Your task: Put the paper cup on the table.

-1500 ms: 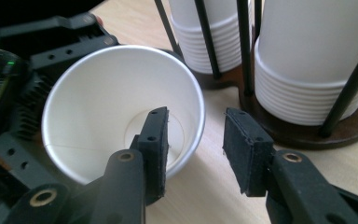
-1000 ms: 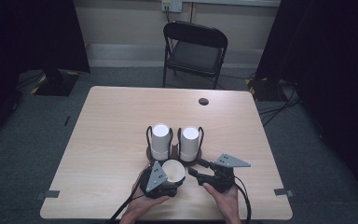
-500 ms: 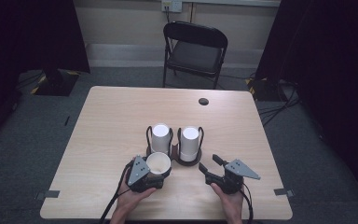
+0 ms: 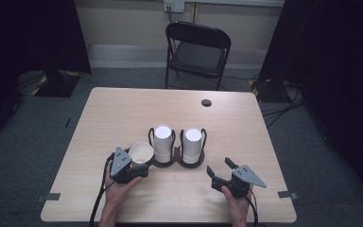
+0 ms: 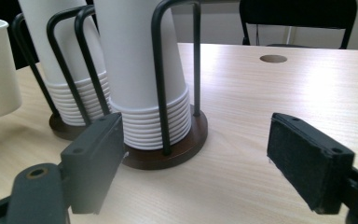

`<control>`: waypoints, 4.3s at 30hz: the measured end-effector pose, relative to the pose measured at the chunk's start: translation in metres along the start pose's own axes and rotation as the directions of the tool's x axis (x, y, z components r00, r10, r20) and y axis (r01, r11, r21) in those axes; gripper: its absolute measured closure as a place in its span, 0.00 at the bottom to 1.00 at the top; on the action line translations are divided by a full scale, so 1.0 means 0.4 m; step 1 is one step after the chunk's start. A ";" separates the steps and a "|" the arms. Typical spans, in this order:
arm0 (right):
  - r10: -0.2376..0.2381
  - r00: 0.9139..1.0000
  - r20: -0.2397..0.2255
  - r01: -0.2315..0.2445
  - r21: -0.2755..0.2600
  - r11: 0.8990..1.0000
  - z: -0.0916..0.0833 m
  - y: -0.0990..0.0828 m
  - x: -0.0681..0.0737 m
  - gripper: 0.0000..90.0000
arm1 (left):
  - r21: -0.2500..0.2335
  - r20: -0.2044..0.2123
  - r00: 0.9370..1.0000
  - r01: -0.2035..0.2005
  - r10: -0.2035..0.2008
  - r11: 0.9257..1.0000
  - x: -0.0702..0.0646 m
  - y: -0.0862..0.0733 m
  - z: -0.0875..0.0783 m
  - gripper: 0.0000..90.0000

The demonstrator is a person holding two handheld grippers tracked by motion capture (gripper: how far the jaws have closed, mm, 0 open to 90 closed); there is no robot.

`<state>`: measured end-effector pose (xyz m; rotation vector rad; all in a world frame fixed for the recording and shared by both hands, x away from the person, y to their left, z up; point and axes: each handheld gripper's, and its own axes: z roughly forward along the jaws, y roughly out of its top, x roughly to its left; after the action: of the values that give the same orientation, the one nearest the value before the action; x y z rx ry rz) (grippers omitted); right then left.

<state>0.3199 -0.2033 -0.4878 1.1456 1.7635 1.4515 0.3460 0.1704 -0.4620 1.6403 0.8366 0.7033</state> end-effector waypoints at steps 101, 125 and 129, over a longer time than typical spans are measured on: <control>-0.028 0.994 0.105 0.032 -0.036 0.999 -0.001 -0.021 0.015 0.16 | 0.105 -0.249 0.965 0.112 -0.083 0.988 0.133 -0.080 -0.019 0.18; -0.031 0.994 0.104 0.036 -0.050 0.998 -0.005 -0.022 0.016 0.16 | 0.025 -0.161 0.985 0.069 -0.064 0.997 -0.025 -0.064 -0.089 0.18; -0.035 0.994 0.101 0.040 -0.046 0.998 -0.004 -0.022 0.017 0.16 | 0.016 -0.125 0.990 0.064 -0.062 0.998 -0.060 -0.063 -0.083 0.18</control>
<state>0.3131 -0.1984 -0.4952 1.1345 1.6644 1.3822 0.3016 0.1727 -0.4800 1.5931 0.9838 0.7612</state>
